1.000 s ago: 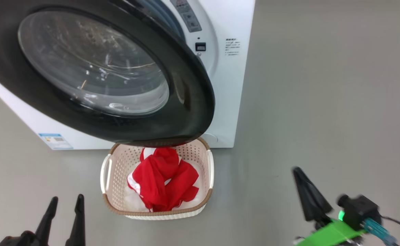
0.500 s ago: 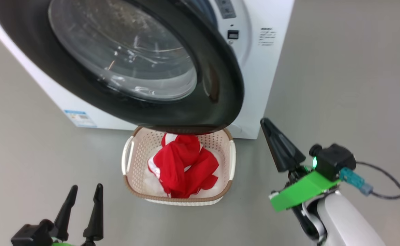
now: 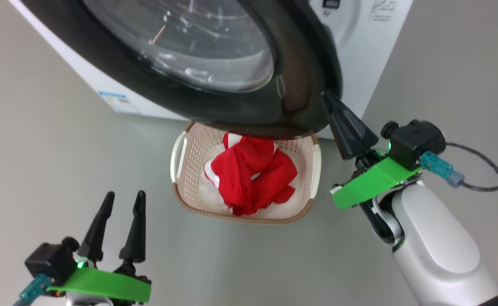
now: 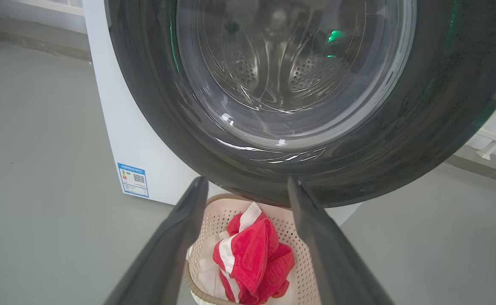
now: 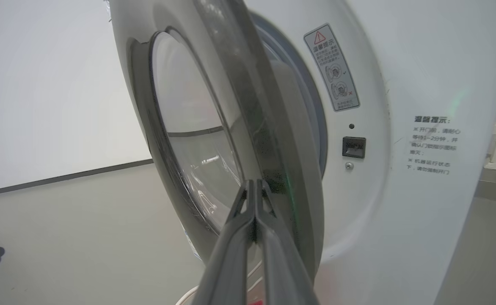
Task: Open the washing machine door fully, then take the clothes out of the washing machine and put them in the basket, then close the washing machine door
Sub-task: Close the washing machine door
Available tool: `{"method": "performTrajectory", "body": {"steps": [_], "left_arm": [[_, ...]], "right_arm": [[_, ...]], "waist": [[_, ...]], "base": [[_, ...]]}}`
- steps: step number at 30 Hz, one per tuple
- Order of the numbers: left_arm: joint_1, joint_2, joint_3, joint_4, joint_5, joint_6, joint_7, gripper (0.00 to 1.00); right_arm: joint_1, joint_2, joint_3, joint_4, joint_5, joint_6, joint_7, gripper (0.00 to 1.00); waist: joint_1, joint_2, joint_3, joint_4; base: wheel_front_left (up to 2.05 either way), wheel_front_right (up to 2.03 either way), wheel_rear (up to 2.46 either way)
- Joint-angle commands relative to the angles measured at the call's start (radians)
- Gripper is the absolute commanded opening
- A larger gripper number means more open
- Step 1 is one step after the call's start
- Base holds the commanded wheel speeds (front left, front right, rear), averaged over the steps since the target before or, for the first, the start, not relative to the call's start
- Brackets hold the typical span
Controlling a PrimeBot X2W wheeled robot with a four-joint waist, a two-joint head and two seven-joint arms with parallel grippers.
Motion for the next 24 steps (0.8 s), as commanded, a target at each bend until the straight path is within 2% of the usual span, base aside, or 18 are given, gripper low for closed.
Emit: {"method": "performTrajectory", "body": {"steps": [1,24], "left_arm": [[-0.038,0.014,0.027,-0.021,-0.014,-0.005,-0.012,1.0],[-0.163,0.013,-0.021,-0.049,-0.059,-0.005,-0.012,1.0]], "right_arm": [[-0.038,0.012,0.011,-0.014,-0.015,0.006,-0.006,0.0],[-0.265,-0.002,-0.167,-0.052,-0.072,0.006,-0.006,0.0]], "waist": [[0.0,0.0,0.068,0.042],[0.0,0.0,0.251,0.093]], "base": [[0.0,0.0,0.0],[0.0,0.0,0.0]]}}
